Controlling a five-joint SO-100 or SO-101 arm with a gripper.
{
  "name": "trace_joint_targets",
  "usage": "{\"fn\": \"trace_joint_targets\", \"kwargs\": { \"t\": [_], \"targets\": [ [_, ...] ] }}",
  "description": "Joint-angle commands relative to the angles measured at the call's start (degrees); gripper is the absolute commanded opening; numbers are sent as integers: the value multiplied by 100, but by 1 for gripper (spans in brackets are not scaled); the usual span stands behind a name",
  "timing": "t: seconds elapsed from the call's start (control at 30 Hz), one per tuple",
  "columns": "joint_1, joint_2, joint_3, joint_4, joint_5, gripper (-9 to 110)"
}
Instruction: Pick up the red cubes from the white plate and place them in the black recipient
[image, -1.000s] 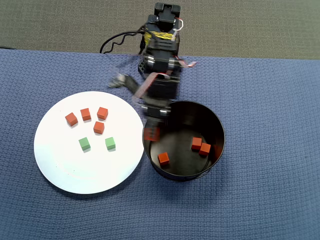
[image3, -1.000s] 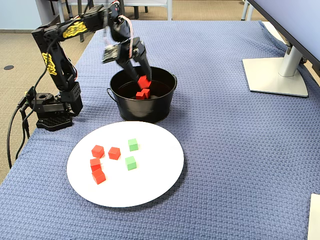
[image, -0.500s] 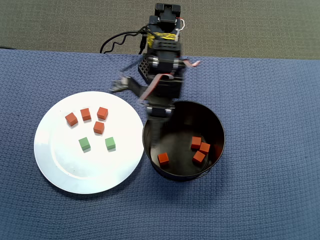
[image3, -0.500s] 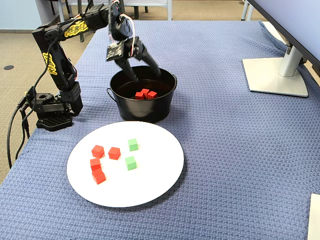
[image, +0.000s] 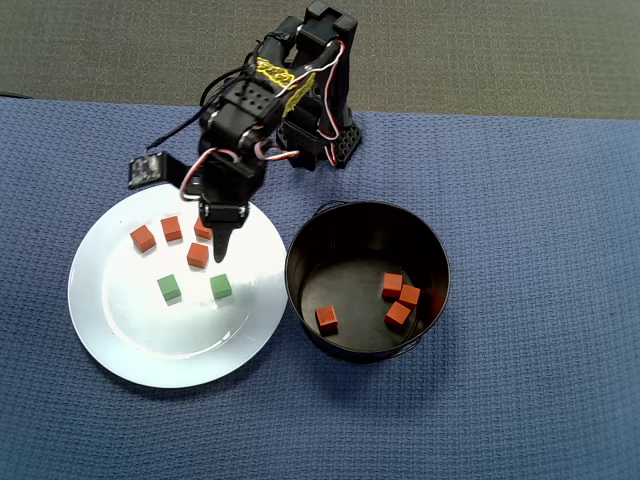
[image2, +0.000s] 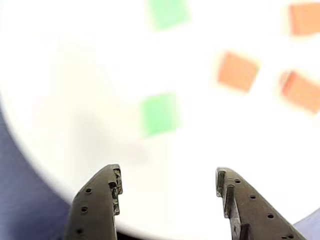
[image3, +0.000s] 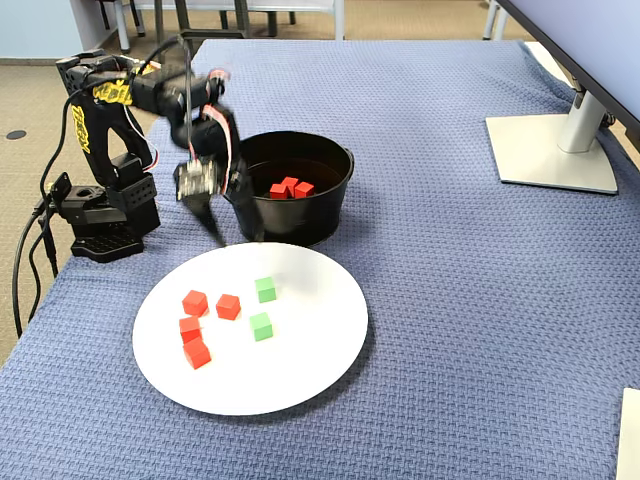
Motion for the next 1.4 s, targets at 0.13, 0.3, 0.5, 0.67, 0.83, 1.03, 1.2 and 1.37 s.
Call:
{"fn": "trace_joint_targets", "kwargs": {
  "t": [0.13, 0.3, 0.5, 0.67, 0.83, 1.03, 1.2, 1.37],
  "targets": [
    [422, 18, 272, -580, -914, 21],
    [448, -193, 237, -571, -343, 20],
    [729, -826, 272, -1072, 158, 20],
    [826, -1116, 272, -1301, 483, 19],
    [923, -1389, 308, -1468, 694, 18],
    [870, -1371, 519, -1564, 694, 17],
    [844, -1354, 712, -1758, 729, 16],
    [835, -1450, 703, -1925, 809, 14]
  ]
}}
